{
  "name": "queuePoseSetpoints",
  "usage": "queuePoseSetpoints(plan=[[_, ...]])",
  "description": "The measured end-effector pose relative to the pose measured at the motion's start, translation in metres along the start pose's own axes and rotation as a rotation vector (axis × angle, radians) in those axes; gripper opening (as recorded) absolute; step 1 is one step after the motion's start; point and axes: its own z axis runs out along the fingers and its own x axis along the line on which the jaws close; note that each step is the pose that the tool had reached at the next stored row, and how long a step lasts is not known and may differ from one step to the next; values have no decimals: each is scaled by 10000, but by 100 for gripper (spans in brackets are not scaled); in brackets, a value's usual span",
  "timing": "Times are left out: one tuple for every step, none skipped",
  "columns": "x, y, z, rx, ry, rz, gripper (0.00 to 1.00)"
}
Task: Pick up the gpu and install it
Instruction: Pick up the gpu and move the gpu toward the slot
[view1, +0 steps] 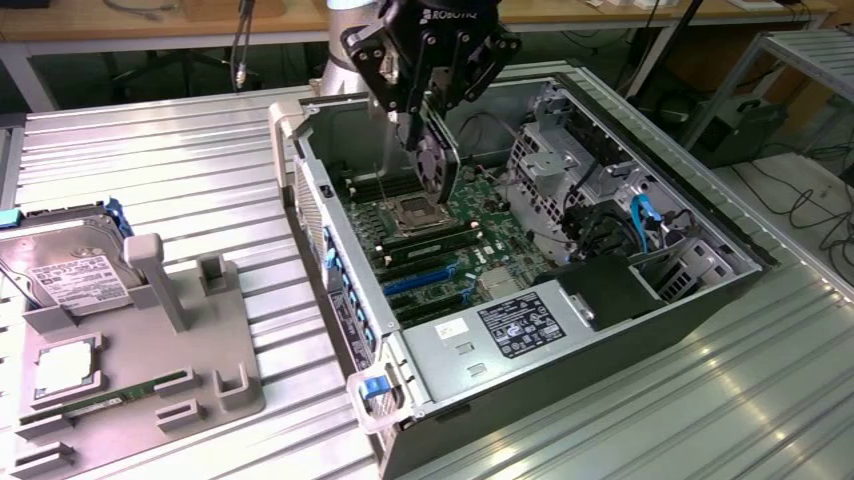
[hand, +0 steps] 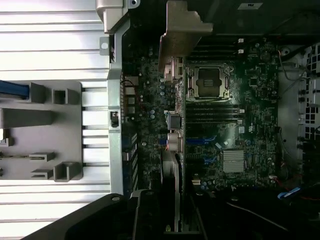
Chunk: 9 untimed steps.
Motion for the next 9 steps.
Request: queuePoseSetpoints(plan=[[-58,3,1,1,0,-1,27],[-106,4,3,0,0,0,27],[-143,5,4,0,0,0,27],[-185,7,6,0,-1,-1,27],[-234,8,7,0,0,-1,27],[-264,9,9,-1,0,-1,27],[-309,10,10,0,0,0,27],[-336,10,11,1,0,-1,27],[-352,10,11,0,0,-1,27]])
